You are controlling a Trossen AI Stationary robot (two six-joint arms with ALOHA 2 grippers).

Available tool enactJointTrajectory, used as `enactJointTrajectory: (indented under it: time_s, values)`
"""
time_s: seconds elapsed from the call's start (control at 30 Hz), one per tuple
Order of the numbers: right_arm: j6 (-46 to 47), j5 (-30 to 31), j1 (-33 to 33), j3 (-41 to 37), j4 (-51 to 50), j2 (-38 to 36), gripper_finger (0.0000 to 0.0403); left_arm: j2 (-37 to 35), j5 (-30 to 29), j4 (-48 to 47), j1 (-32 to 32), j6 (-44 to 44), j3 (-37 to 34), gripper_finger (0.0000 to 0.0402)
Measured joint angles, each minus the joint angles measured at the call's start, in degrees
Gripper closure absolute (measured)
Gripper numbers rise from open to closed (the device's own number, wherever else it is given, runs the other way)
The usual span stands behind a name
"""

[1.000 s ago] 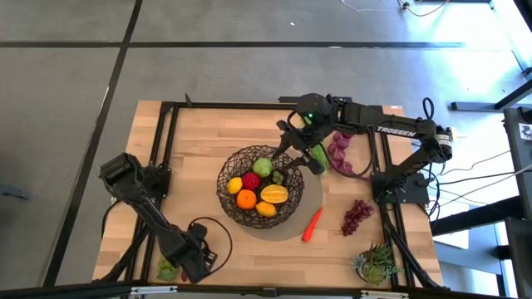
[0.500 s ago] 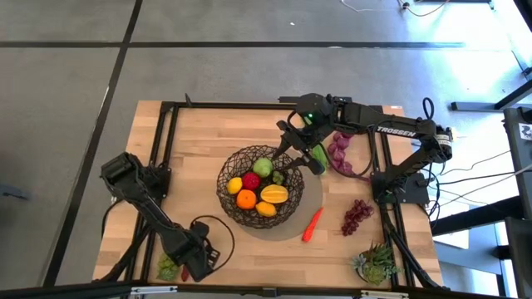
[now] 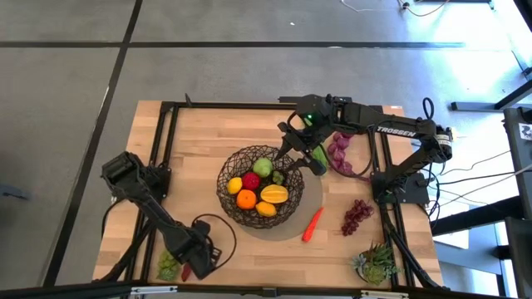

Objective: Build produce basket
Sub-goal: Put the dark red chili pepper into the wire basket

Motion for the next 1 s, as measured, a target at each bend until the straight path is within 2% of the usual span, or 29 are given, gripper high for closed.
enactJointTrajectory:
  time_s: [0.27,0.5,0.67,0.77,1.0]
  values:
    - [0.00,0.02,0.00,0.00,0.02,0.00,0.0202,-0.09,0.49,0.32,0.37,0.44,0.00,0.0299]
    - [0.00,1.00,-0.07,-0.04,-0.01,-1.15,0.0202,-1.68,-1.12,0.52,0.43,0.52,0.00,0.0317]
    - [0.00,1.11,-0.59,-0.04,-0.03,-4.45,0.0202,-7.86,-10.90,-0.04,0.95,1.11,0.00,0.0318]
    - [0.00,1.14,-0.85,-0.04,-0.13,-5.68,0.0202,-12.59,-17.73,-1.49,2.14,4.65,0.00,0.0319]
    - [0.02,1.16,-0.85,-0.04,-0.20,-6.10,0.0202,-24.28,-34.15,-2.01,8.45,22.98,0.00,0.0318]
